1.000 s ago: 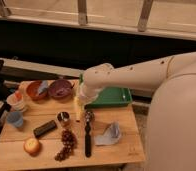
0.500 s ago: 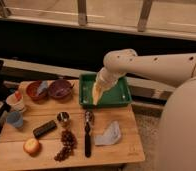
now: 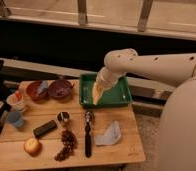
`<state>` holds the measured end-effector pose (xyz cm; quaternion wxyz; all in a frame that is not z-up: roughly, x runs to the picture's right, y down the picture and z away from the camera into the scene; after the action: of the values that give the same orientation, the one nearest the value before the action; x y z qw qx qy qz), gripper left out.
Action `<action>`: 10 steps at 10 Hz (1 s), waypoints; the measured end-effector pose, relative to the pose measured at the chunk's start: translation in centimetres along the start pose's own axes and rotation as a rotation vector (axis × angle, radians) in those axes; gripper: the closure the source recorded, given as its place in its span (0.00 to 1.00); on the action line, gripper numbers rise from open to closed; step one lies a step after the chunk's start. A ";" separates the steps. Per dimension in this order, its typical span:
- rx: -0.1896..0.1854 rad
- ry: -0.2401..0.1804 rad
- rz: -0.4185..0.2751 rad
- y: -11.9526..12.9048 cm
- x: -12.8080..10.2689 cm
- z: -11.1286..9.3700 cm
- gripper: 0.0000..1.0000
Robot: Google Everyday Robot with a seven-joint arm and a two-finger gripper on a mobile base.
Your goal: Place banana in tray
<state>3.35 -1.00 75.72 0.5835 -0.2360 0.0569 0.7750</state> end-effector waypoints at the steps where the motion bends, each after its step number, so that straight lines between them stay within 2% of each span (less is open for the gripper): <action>1: 0.002 -0.002 0.013 -0.5 -0.7 0.5 1.00; 2: 0.006 -0.002 0.016 -0.9 -1.7 1.0 1.00; 5: 0.019 0.022 0.024 -1.1 -6.9 4.5 0.98; 7: 0.002 0.061 0.036 -0.7 -9.1 8.0 0.79; 8: -0.031 0.081 0.034 0.3 -9.6 9.7 0.69; 9: -0.062 0.092 0.030 1.2 -9.6 10.8 0.61; 10: -0.070 0.094 0.029 1.3 -9.6 11.1 0.58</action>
<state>0.82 -5.81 89.44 0.5602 -0.2916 0.0607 0.7730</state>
